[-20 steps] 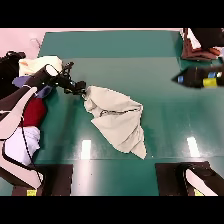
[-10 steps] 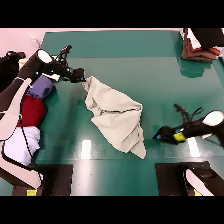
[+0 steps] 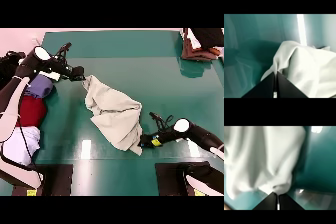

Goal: Fold the shirts.

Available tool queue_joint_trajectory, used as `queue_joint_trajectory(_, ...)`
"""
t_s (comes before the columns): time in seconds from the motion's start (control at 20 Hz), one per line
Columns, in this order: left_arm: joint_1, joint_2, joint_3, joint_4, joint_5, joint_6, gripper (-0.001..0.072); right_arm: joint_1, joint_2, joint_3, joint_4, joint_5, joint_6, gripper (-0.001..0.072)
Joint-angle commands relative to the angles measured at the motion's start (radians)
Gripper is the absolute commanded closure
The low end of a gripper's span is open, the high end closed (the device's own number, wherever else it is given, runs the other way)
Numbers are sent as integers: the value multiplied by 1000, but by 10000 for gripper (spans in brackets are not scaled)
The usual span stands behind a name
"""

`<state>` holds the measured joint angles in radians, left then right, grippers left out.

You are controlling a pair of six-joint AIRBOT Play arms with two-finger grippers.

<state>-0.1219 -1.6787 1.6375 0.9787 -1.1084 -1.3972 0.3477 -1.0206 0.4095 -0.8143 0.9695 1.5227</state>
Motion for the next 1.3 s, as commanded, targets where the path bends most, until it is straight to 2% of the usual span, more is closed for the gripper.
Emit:
queue_joint_trajectory(0.0,0,97,26,28,35,21,683,-6,8,166,-108,-3,3,698)
queue_joint_trajectory(0.2,0,352,168,100,70,98,683,-237,215,520,-343,195,26,698)
queue_joint_trajectory(0.3,0,485,258,99,72,124,683,-373,304,727,-395,262,19,698)
queue_joint_trajectory(0.5,0,732,379,98,82,143,682,-625,419,1088,-391,333,-34,698)
queue_joint_trajectory(0.75,0,960,389,106,196,167,683,-898,429,1386,-390,417,-90,698)
queue_joint_trajectory(0.85,0,989,391,125,214,175,684,-962,385,1470,-374,459,-92,698)
queue_joint_trajectory(1.0,0,980,356,147,167,153,683,-970,274,1580,-244,491,-92,699)
queue_joint_trajectory(1.15,0,886,268,147,66,113,683,-969,130,1633,-134,519,-76,699)
queue_joint_trajectory(1.25,0,778,206,139,-34,104,683,-941,26,1632,-131,595,-68,699)
